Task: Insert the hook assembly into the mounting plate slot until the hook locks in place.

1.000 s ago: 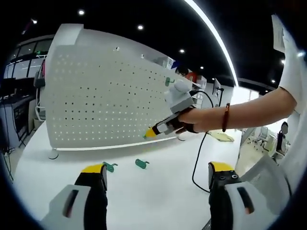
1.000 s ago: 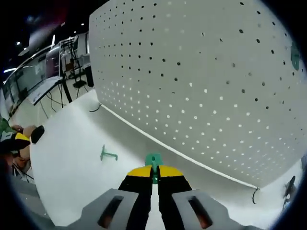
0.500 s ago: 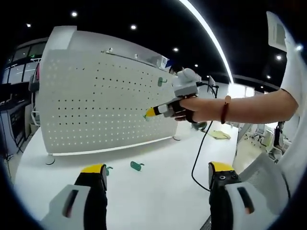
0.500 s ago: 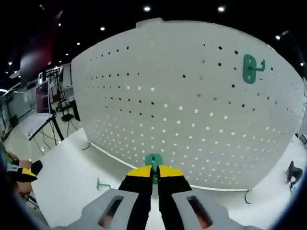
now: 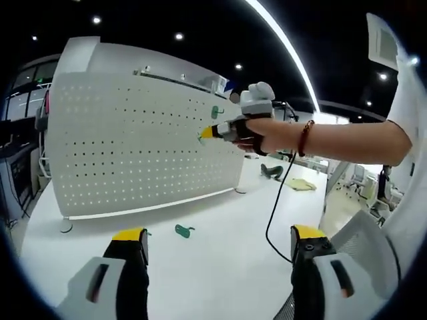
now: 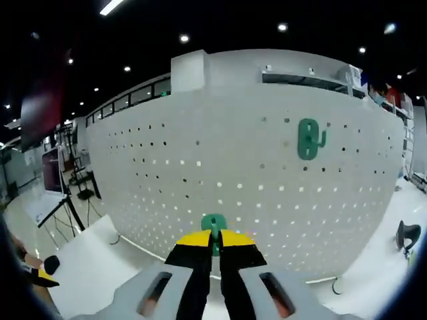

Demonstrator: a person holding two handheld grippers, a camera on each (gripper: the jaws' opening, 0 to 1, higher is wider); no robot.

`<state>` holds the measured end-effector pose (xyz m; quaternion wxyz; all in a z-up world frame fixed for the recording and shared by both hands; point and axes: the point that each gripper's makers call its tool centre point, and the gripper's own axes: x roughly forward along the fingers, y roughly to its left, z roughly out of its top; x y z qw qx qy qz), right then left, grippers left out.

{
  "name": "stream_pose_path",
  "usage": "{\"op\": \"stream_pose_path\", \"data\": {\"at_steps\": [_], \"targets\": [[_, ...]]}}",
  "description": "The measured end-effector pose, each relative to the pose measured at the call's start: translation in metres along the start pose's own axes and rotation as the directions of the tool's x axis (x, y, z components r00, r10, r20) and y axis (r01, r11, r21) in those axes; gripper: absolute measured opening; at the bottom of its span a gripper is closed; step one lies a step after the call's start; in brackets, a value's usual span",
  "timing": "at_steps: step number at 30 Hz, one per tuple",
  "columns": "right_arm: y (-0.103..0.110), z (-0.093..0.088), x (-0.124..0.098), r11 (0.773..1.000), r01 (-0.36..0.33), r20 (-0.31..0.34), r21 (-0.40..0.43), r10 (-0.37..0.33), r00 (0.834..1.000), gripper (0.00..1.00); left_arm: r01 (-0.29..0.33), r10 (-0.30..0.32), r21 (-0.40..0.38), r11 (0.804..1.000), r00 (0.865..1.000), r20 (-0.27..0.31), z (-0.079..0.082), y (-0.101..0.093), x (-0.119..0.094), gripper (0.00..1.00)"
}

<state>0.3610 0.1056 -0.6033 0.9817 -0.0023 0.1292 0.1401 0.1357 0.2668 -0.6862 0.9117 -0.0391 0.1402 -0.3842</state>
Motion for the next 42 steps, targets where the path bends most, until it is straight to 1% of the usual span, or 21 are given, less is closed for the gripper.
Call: {"op": "stream_pose_path", "data": {"at_steps": [3, 5, 7, 8, 9, 11, 12, 14, 15, 16, 17, 18, 19, 21, 24, 28, 31, 34, 39, 41, 42], "targets": [[-0.003, 0.014, -0.003, 1.000, 0.013, 0.046, 0.021, -0.014, 0.999, 0.02, 0.000, 0.000, 0.005, 1.000, 1.000, -0.004, 0.000, -0.001, -0.001, 0.91], [-0.009, 0.030, -0.005, 0.998, 0.032, 0.105, 0.052, -0.037, 0.994, 0.02, 0.000, 0.000, 0.005, 1.000, 1.000, -0.005, 0.001, -0.001, -0.001, 0.91], [-0.014, 0.041, -0.007, 0.997, 0.050, 0.142, 0.066, -0.059, 0.988, 0.02, -0.001, 0.001, 0.010, 1.000, 1.000, -0.008, 0.002, -0.001, -0.001, 0.91], [-0.015, 0.046, -0.007, 0.996, 0.047, 0.159, 0.069, -0.058, 0.986, 0.02, -0.002, 0.002, 0.012, 1.000, 1.000, -0.009, 0.002, 0.000, -0.001, 0.90], [-0.014, 0.050, -0.006, 0.997, 0.040, 0.175, 0.066, -0.051, 0.983, 0.02, -0.002, 0.003, 0.015, 1.000, 1.000, -0.009, 0.003, 0.000, -0.001, 0.91], [-0.018, 0.056, -0.005, 0.996, 0.053, 0.179, 0.072, -0.066, 0.982, 0.02, -0.004, 0.004, 0.016, 1.000, 1.000, -0.009, 0.004, 0.000, -0.001, 0.91], [-0.021, 0.061, -0.006, 0.995, 0.062, 0.199, 0.078, -0.076, 0.977, 0.02, -0.004, 0.004, 0.017, 1.000, 1.000, -0.008, 0.005, 0.000, -0.002, 0.91], [-0.030, 0.077, -0.010, 0.992, 0.117, 0.273, 0.050, -0.126, 0.954, 0.02, -0.003, 0.003, 0.024, 1.000, 1.000, -0.013, 0.006, 0.000, -0.002, 0.91], [-0.030, 0.075, -0.010, 0.991, 0.118, 0.258, 0.061, -0.130, 0.957, 0.02, -0.004, 0.004, 0.027, 1.000, 1.000, -0.015, 0.006, 0.000, -0.003, 0.91], [-0.034, 0.076, -0.009, 0.989, 0.128, 0.255, 0.078, -0.144, 0.956, 0.02, -0.005, 0.006, 0.028, 1.000, 1.000, -0.017, 0.006, 0.001, -0.003, 0.91], [-0.037, 0.078, -0.009, 0.988, 0.130, 0.262, 0.085, -0.149, 0.954, 0.02, -0.006, 0.007, 0.028, 1.000, 1.000, -0.016, 0.006, 0.001, -0.003, 0.91], [-0.040, 0.080, -0.009, 0.986, 0.150, 0.272, 0.076, -0.165, 0.948, 0.02, -0.007, 0.007, 0.028, 1.000, 1.000, -0.016, 0.006, 0.000, -0.004, 0.91], [-0.041, 0.082, -0.009, 0.986, 0.154, 0.277, 0.068, -0.167, 0.946, 0.02, -0.007, 0.008, 0.027, 1.000, 1.000, -0.017, 0.006, 0.000, -0.004, 0.91], [-0.043, 0.085, -0.007, 0.986, 0.144, 0.288, 0.090, -0.164, 0.944, 0.02, -0.005, 0.006, 0.031, 1.000, 1.000, -0.021, 0.006, -0.001, -0.004, 0.91], [-0.046, 0.087, -0.004, 0.984, 0.149, 0.289, 0.099, -0.172, 0.942, 0.02, 0.000, 0.001, 0.034, 0.999, 1.000, -0.030, 0.005, -0.003, -0.003, 0.91], [-0.048, 0.093, -0.001, 0.982, 0.152, 0.311, 0.109, -0.179, 0.933, 0.02, 0.002, -0.001, 0.036, 0.999, 0.999, -0.035, 0.005, -0.005, -0.002, 0.91], [-0.050, 0.095, 0.004, 0.982, 0.155, 0.314, 0.109, -0.182, 0.932, 0.02, 0.002, 0.000, 0.032, 0.999, 0.999, -0.040, 0.003, -0.005, -0.003, 0.91], [-0.054, 0.095, 0.007, 0.979, 0.150, 0.314, 0.137, -0.186, 0.931, 0.02, -0.003, 0.004, 0.028, 1.000, 0.999, -0.042, 0.002, -0.004, -0.003, 0.90], [-0.054, 0.092, 0.008, 0.978, 0.158, 0.323, 0.137, -0.195, 0.926, 0.02, -0.017, 0.018, 0.023, 1.000, 0.999, -0.041, 0.002, -0.001, -0.005, 0.90], [-0.054, 0.091, 0.009, 0.977, 0.159, 0.323, 0.143, -0.198, 0.926, 0.02, -0.019, 0.020, 0.020, 1.000, 0.999, -0.041, 0.001, -0.001, -0.005, 0.90], [-0.055, 0.088, 0.010, 0.975, 0.161, 0.312, 0.151, -0.201, 0.928, 0.02, -0.018, 0.019, 0.019, 1.000, 0.999, -0.041, 0.001, -0.002, -0.005, 0.90]]}}
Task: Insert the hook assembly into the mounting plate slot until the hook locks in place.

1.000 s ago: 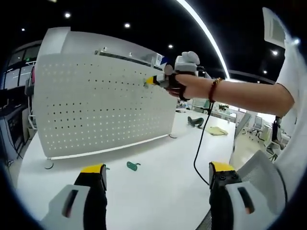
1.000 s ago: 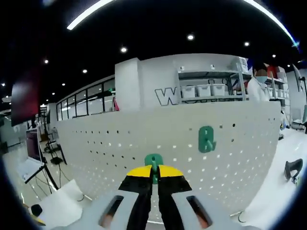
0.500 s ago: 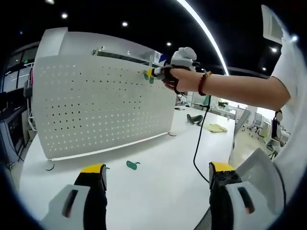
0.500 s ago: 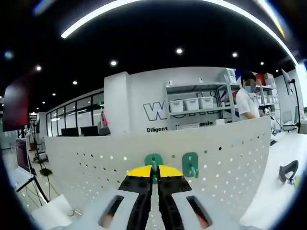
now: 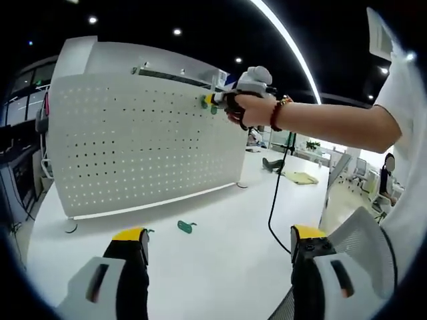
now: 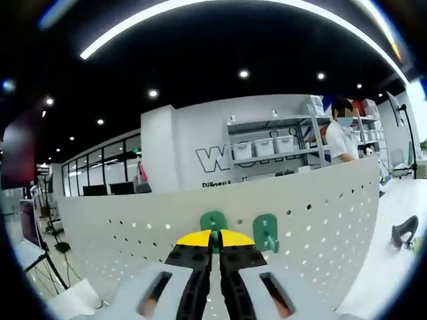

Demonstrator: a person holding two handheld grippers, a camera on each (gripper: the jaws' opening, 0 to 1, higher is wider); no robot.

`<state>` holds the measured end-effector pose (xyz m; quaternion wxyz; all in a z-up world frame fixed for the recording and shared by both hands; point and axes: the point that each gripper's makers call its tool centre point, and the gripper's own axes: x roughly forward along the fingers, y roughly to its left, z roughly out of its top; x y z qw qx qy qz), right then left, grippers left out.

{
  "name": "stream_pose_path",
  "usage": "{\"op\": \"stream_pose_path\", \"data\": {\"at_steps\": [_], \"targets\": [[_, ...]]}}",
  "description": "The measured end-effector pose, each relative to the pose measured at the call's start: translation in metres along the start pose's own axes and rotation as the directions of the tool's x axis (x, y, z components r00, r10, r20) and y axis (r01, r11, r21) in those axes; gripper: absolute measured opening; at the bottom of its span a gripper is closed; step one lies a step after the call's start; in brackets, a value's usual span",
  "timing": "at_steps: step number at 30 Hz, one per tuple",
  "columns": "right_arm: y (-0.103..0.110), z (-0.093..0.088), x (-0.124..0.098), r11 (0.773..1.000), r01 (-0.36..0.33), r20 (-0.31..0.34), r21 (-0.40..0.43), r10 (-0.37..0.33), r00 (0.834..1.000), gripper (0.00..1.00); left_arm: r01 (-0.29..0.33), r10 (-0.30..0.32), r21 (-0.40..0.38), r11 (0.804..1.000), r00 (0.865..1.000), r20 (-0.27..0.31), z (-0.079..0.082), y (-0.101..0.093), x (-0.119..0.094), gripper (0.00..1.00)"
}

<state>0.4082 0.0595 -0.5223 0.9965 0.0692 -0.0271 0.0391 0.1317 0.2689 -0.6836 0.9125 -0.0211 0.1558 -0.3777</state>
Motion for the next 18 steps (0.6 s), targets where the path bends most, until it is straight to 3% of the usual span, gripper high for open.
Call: {"op": "stream_pose_path", "data": {"at_steps": [10, 18], "targets": [[0.0016, -0.0041, 0.0027, 1.000, 0.016, 0.017, 0.005, -0.016, 1.000, 0.02, -0.013, 0.013, -0.009, 1.000, 1.000, 0.001, -0.0016, 0.0028, -0.0023, 0.90], [0.0034, -0.0078, 0.0035, 0.999, -0.004, 0.001, -0.049, 0.004, 1.000, 0.02, -0.019, 0.019, -0.016, 1.000, 1.000, 0.003, -0.0025, 0.0038, -0.0030, 0.90]]}}
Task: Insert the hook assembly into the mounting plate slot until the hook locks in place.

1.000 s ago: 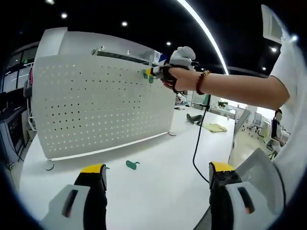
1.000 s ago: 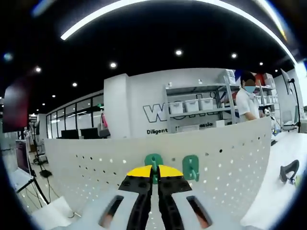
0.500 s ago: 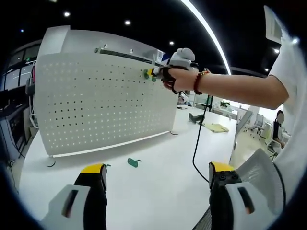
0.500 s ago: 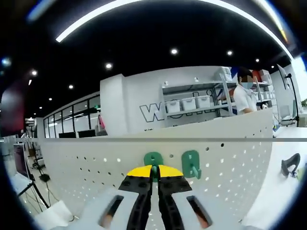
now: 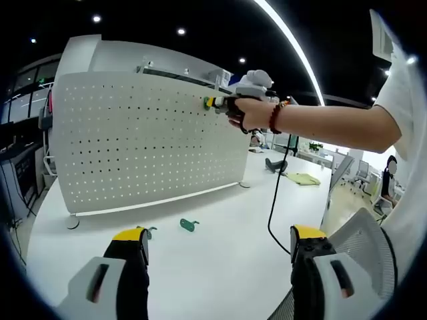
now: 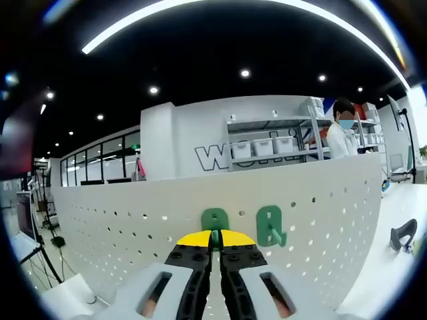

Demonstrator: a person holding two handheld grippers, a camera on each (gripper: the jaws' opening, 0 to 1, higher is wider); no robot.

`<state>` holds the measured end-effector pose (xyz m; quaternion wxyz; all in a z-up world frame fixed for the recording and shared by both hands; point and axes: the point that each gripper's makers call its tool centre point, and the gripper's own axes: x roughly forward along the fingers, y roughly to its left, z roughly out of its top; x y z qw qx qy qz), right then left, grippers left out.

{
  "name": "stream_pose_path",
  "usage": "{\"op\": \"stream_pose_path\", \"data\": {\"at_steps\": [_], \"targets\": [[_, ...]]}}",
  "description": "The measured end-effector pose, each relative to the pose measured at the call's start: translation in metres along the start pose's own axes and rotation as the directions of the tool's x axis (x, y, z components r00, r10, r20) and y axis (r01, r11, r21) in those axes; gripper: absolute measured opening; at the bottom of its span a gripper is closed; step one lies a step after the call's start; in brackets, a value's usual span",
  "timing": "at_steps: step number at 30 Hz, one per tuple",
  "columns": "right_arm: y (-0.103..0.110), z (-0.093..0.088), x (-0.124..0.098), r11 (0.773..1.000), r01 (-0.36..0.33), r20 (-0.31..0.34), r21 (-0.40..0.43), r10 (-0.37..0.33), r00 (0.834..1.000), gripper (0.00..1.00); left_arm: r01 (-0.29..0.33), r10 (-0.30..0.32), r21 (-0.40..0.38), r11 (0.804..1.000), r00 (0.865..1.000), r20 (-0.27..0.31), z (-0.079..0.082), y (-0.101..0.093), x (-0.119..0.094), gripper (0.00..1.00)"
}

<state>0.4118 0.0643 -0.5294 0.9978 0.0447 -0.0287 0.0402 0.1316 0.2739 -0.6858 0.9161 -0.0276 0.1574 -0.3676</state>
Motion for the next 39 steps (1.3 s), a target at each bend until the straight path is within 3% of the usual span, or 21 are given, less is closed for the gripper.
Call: {"op": "stream_pose_path", "data": {"at_steps": [8, 16, 18, 21, 29, 32, 37, 39], "targets": [[0.0005, 0.0008, -0.0020, 0.999, -0.012, -0.027, -0.030, 0.011, 1.000, 0.02, 0.009, -0.009, 0.002, 1.000, 1.000, -0.001, 0.0000, -0.0041, 0.0017, 0.90], [0.0018, -0.0002, 0.0003, 0.997, 0.035, -0.064, -0.067, -0.039, 0.997, 0.01, 0.006, -0.006, -0.003, 1.000, 1.000, -0.001, 0.0000, -0.0030, 0.0008, 0.89], [0.0008, 0.0003, 0.0012, 0.988, 0.053, -0.054, -0.146, -0.061, 0.997, 0.01, 0.005, -0.005, -0.005, 1.000, 1.000, -0.001, -0.0002, -0.0024, 0.0008, 0.89], [0.0003, -0.0008, -0.0010, 0.995, 0.045, -0.071, -0.084, -0.051, 0.996, 0.00, 0.005, -0.005, -0.002, 1.000, 1.000, 0.000, 0.0002, -0.0022, 0.0007, 0.89], [-0.0010, -0.0012, -0.0015, 0.997, 0.036, -0.061, -0.064, -0.040, 0.997, 0.00, 0.006, -0.006, -0.009, 1.000, 1.000, 0.002, 0.0008, -0.0025, 0.0014, 0.89], [-0.0018, -0.0016, -0.0018, 0.993, 0.031, -0.083, 0.116, -0.021, 0.996, 0.00, 0.003, -0.003, -0.011, 1.000, 1.000, 0.001, 0.0001, -0.0020, 0.0007, 0.89], [-0.0035, -0.0017, -0.0012, 0.995, 0.016, -0.090, 0.093, -0.008, 0.996, 0.00, 0.002, -0.002, -0.015, 1.000, 1.000, -0.003, -0.0016, -0.0008, 0.0004, 0.88], [-0.0019, -0.0019, -0.0008, 0.978, -0.014, -0.065, 0.208, 0.028, 0.998, 0.00, 0.004, -0.004, -0.015, 1.000, 1.000, -0.004, -0.0014, -0.0013, 0.0013, 0.88]]}}
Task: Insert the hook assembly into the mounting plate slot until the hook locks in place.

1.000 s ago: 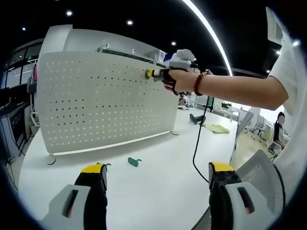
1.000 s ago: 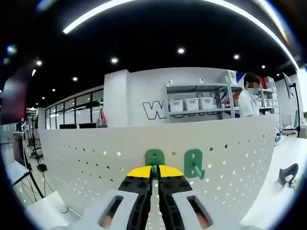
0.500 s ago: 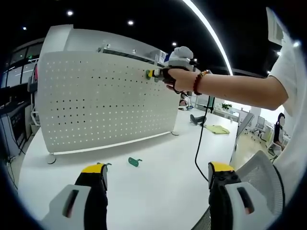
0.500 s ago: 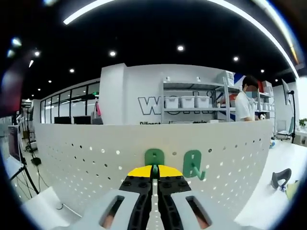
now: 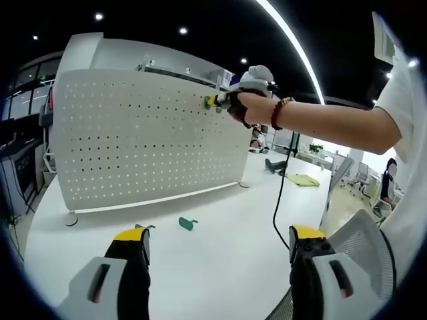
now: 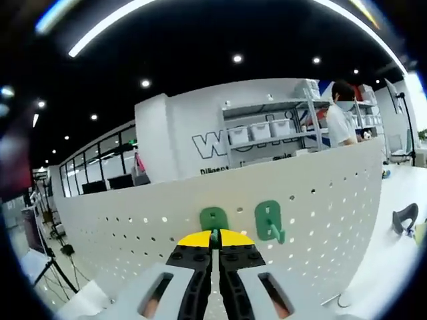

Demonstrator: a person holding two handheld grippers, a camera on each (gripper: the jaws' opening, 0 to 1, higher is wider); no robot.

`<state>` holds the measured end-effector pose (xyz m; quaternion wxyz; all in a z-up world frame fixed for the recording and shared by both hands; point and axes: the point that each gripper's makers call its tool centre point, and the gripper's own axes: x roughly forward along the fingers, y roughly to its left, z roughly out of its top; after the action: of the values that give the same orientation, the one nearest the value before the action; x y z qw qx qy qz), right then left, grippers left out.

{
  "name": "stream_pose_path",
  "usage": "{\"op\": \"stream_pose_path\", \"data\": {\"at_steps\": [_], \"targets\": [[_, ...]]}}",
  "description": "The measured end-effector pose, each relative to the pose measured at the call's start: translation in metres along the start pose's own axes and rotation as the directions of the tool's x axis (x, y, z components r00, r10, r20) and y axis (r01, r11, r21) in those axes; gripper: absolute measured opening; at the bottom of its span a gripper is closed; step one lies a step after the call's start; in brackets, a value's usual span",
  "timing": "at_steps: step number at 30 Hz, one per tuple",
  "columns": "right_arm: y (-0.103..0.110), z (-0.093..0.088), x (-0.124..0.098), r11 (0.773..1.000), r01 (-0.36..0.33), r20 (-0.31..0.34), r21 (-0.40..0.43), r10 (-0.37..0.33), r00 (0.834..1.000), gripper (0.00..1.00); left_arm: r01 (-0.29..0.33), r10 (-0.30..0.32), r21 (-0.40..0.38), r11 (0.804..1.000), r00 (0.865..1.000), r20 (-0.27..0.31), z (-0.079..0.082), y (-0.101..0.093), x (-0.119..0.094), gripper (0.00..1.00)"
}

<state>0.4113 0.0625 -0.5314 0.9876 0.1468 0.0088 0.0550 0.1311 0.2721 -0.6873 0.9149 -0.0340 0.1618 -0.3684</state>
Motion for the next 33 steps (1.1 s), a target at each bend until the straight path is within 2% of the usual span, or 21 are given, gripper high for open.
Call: {"op": "stream_pose_path", "data": {"at_steps": [2, 3, 5, 6, 7, 8, 10, 11, 12, 13, 14, 16, 18, 19, 20, 22, 30, 33], "targets": [[0.003, 0.002, 0.000, 0.995, -0.049, 0.021, 0.092, 0.047, 0.999, 0.00, 0.005, -0.005, 0.000, 1.000, 1.000, 0.001, 0.001, -0.001, 0.001, 0.88], [0.003, 0.005, -0.001, 0.992, -0.055, 0.037, 0.112, 0.051, 0.998, 0.00, 0.006, -0.006, 0.001, 1.000, 1.000, 0.001, 0.001, -0.002, 0.001, 0.88], [-0.002, 0.003, 0.000, 0.987, -0.047, 0.005, 0.155, 0.047, 0.999, 0.00, 0.007, -0.007, 0.000, 1.000, 1.000, 0.000, 0.001, -0.002, 0.001, 0.88], [-0.002, 0.005, -0.001, 0.997, -0.041, 0.008, 0.058, 0.040, 0.999, 0.00, 0.007, -0.007, 0.001, 1.000, 1.000, 0.000, 0.001, -0.002, 0.001, 0.88], [-0.003, 0.005, -0.001, 0.999, -0.031, 0.012, 0.019, 0.031, 0.999, 0.00, 0.008, -0.008, 0.000, 1.000, 1.000, 0.001, 0.001, -0.002, 0.001, 0.88], [-0.001, 0.006, -0.002, 0.998, -0.017, 0.019, -0.055, 0.019, 1.000, 0.00, 0.009, -0.009, -0.002, 1.000, 1.000, 0.000, 0.000, -0.002, 0.001, 0.88], [0.003, 0.005, -0.004, 1.000, -0.016, 0.030, -0.020, 0.017, 0.999, 0.00, 0.010, -0.010, -0.001, 1.000, 1.000, 0.001, 0.000, -0.002, 0.001, 0.88], [-0.002, 0.011, -0.005, 0.996, 0.025, 0.081, -0.091, -0.018, 0.997, 0.00, 0.009, -0.009, -0.004, 1.000, 1.000, 0.001, 0.000, -0.003, 0.001, 0.88], [-0.003, 0.013, -0.006, 0.994, 0.036, 0.093, -0.105, -0.026, 0.995, 0.00, 0.010, -0.010, -0.005, 1.000, 1.000, 0.001, 0.000, -0.003, 0.001, 0.88], [0.001, 0.014, -0.006, 0.986, 0.026, 0.108, -0.167, -0.008, 0.994, 0.00, 0.011, -0.011, -0.003, 1.000, 1.000, 0.001, 0.000, -0.003, 0.001, 0.88], [0.005, 0.012, -0.005, 0.988, 0.010, 0.105, -0.153, 0.006, 0.994, 0.00, 0.010, -0.010, -0.002, 1.000, 1.000, 0.001, 0.000, -0.003, 0.001, 0.88], [-0.001, 0.006, -0.003, 0.980, 0.042, 0.080, -0.194, -0.026, 0.996, 0.00, 0.009, -0.009, -0.007, 1.000, 1.000, 0.005, 0.000, -0.002, 0.000, 0.88], [0.000, 0.007, -0.003, 0.984, 0.032, 0.090, -0.175, -0.016, 0.996, 0.00, 0.007, -0.007, -0.006, 1.000, 1.000, 0.002, 0.000, -0.002, 0.000, 0.88], [0.000, 0.006, -0.004, 0.980, 0.043, 0.092, -0.193, -0.025, 0.995, 0.00, 0.005, -0.005, -0.004, 1.000, 1.000, 0.002, 0.000, -0.001, -0.001, 0.88], [-0.003, 0.004, -0.004, 0.973, 0.056, 0.082, -0.223, -0.038, 0.996, 0.00, 0.005, -0.005, -0.004, 1.000, 1.000, 0.003, 0.001, -0.001, -0.001, 0.87], [-0.001, -0.001, -0.002, 0.976, 0.042, 0.057, -0.216, -0.030, 0.998, 0.00, 0.007, -0.007, -0.005, 1.000, 1.000, 0.008, 0.002, -0.001, -0.001, 0.87], [0.004, 0.006, 0.000, 0.973, 0.047, 0.061, -0.225, -0.034, 0.998, 0.00, 0.009, -0.009, 0.000, 1.000, 1.000, 0.008, 0.004, -0.002, 0.000, 0.87], [0.002, 0.002, 0.003, 0.970, 0.054, 0.025, -0.236, -0.049, 0.998, 0.01, 0.009, -0.009, -0.001, 1.000, 1.000, 0.008, 0.004, -0.002, -0.001, 0.87]]}}
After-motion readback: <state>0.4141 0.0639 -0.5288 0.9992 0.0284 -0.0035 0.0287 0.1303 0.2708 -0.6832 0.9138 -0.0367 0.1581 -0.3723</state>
